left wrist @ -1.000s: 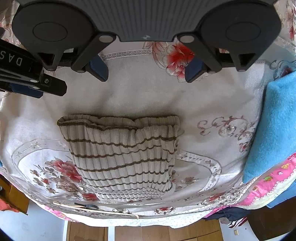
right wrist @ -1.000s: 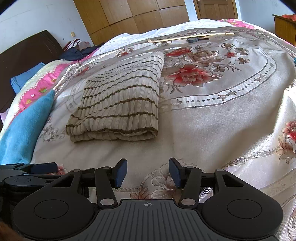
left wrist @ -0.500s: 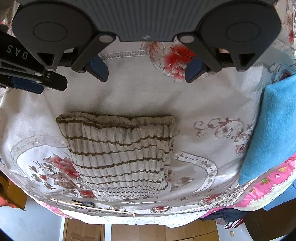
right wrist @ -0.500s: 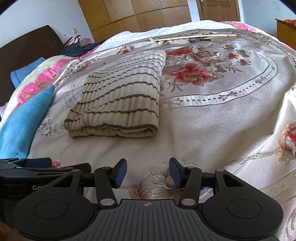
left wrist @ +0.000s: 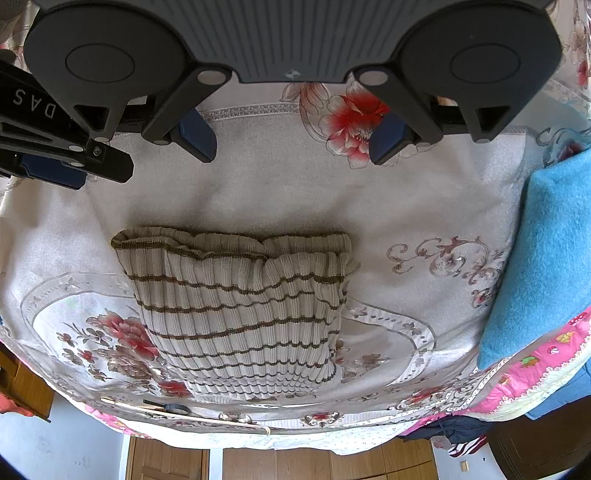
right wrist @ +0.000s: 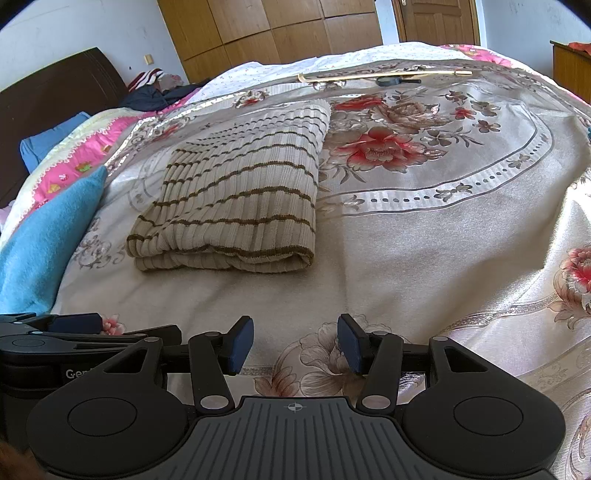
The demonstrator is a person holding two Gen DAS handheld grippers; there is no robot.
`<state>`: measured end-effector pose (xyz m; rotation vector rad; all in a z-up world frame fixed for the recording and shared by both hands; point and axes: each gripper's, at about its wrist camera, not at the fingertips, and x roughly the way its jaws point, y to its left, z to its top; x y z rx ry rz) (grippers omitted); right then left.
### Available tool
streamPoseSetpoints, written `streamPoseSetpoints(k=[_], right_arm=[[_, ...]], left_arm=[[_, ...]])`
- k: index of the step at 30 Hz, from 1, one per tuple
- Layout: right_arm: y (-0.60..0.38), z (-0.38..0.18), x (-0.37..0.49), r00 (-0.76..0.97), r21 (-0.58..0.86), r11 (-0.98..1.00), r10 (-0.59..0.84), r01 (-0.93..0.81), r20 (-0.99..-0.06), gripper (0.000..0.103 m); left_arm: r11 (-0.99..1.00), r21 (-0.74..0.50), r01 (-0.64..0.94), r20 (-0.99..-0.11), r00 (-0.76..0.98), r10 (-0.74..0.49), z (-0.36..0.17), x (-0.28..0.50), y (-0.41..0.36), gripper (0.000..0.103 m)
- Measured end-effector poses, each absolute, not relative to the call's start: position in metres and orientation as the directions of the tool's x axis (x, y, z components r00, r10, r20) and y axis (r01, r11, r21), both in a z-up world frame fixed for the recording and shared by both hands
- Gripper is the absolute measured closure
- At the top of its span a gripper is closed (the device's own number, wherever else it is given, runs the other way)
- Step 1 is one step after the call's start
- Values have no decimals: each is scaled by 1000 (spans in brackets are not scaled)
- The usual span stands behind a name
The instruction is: Fold small clothes
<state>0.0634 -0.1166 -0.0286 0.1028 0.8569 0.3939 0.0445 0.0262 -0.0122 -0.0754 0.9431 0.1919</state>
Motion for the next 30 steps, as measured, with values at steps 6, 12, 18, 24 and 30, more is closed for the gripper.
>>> streamPoseSetpoints(k=[6, 12, 18, 24, 30], right_arm=[[-117, -29, 63, 589, 241, 924, 376, -297, -715, 53], [-117, -29, 63, 590, 240, 924, 376, -297, -715, 53], [-117, -29, 63, 590, 238, 925, 374, -298, -715, 53], [-117, -29, 62, 592, 233, 925, 372, -299, -715, 53], [-117, -30, 62, 594, 230, 926, 370, -300, -715, 53]], left_arm=[[980, 19, -196, -810, 571, 130, -13, 44, 26, 4], [980, 19, -196, -811, 571, 130, -13, 44, 26, 4], [980, 19, -196, -811, 570, 130, -12, 45, 26, 4], [980, 20, -197, -812, 569, 131, -14, 44, 25, 4], [980, 21, -196, -812, 569, 131, -14, 44, 25, 4]])
